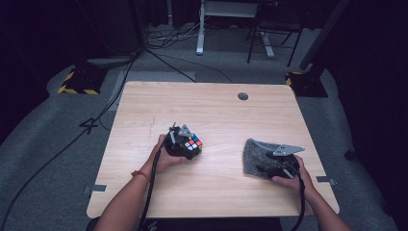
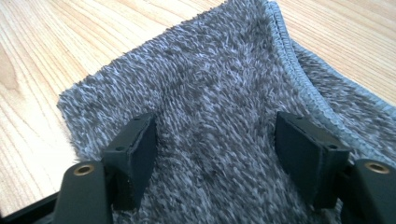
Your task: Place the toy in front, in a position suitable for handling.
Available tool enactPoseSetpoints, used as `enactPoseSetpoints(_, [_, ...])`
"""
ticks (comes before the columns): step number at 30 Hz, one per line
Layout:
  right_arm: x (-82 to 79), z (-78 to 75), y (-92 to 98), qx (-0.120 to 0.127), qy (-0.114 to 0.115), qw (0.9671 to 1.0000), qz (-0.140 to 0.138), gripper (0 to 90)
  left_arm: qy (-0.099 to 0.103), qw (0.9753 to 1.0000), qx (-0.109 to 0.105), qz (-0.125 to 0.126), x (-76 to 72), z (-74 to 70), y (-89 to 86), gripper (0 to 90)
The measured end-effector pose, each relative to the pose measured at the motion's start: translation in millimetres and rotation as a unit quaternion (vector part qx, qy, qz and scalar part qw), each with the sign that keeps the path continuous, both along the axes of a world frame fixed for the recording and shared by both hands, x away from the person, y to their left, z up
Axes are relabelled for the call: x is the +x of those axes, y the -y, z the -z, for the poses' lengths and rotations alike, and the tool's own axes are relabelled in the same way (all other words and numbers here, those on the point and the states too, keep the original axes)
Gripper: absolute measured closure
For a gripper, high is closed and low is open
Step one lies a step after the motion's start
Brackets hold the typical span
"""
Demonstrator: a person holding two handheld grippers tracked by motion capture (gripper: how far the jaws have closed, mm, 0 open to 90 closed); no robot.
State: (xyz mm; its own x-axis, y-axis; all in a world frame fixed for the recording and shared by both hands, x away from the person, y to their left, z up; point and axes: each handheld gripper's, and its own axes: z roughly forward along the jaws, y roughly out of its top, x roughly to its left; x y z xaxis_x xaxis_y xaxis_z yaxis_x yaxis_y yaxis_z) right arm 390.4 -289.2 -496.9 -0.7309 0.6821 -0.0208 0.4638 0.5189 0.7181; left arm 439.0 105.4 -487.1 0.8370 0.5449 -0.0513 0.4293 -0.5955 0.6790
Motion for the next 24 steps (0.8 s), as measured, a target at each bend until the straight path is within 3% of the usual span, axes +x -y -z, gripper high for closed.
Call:
enactPoseSetpoints(10, [-4.1,-1.5,-3.7,-0.006,-0.006,0.9999,-0.012,30.9,-0.005,0.9982,-0.012,0.059,-39.1,1.3,12.6,33.0])
enactPoseSetpoints(13, [-7.7,-2.3,-7.9,-0.010,-0.008,0.9996,-0.026,30.9,0.000,0.9970,-0.004,0.077,-50.8,1.4,18.2,32.9])
enactPoseSetpoints(24, [-23.7,-5.0,-24.3,-0.024,-0.014,0.9966,-0.078,30.9,0.003,0.9921,0.002,0.125,-71.9,1.6,27.5,32.8])
